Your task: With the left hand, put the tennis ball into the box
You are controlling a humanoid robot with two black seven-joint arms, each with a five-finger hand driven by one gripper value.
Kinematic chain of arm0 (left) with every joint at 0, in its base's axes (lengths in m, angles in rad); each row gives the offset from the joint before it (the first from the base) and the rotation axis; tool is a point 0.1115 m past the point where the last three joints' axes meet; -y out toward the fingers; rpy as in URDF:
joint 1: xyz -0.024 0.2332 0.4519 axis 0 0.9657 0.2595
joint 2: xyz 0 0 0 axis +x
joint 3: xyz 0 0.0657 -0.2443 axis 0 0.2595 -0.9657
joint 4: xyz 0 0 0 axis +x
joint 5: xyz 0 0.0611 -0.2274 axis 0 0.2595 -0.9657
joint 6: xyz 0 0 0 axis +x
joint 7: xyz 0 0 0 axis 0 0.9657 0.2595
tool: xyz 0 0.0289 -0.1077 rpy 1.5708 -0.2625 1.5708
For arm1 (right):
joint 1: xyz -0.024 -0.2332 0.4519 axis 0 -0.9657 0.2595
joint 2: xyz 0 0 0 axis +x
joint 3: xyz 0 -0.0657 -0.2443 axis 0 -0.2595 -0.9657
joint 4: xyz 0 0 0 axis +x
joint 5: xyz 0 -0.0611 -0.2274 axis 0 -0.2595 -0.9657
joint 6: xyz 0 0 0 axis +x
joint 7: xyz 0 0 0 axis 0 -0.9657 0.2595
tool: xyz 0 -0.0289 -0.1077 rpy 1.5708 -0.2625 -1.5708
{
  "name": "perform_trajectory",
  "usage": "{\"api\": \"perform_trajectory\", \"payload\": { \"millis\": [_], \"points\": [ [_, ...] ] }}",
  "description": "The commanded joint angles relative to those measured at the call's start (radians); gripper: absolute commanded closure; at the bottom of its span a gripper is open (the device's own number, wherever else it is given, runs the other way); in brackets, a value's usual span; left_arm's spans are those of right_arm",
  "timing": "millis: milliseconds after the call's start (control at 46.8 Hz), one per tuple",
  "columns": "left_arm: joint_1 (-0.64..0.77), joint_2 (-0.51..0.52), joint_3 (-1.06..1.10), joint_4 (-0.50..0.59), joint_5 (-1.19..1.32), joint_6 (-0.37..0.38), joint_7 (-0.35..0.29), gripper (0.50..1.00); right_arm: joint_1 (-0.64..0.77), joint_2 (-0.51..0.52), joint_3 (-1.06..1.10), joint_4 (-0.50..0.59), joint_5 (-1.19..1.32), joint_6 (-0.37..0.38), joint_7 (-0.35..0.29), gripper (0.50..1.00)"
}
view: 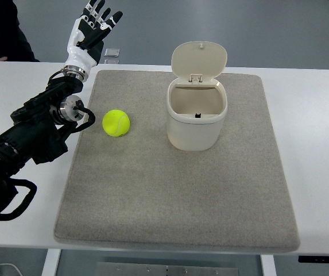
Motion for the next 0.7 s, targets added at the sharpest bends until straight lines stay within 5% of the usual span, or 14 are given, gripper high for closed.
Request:
{"api": "perform_trajectory", "payload": {
  "millis": [0,256,683],
  "points": [
    [-0.001,0.0,0.0,0.0,0.0,0.001,0.0,0.508,0.0,0.0,0.0,-0.001,0.0,0.0,0.0,0.562],
    [-0.03,0.02,0.002,-0.008,0.004,0.033,0.0,0.508,0.0,0.0,0.0,-0.001,0.0,0.0,0.0,0.562],
    [-0.259,0.198,0.23,-0.067,0.011,0.033,0.034,0.51,0.0,0.0,0.0,-0.001,0.0,0.0,0.0,0.562]
  ]
}}
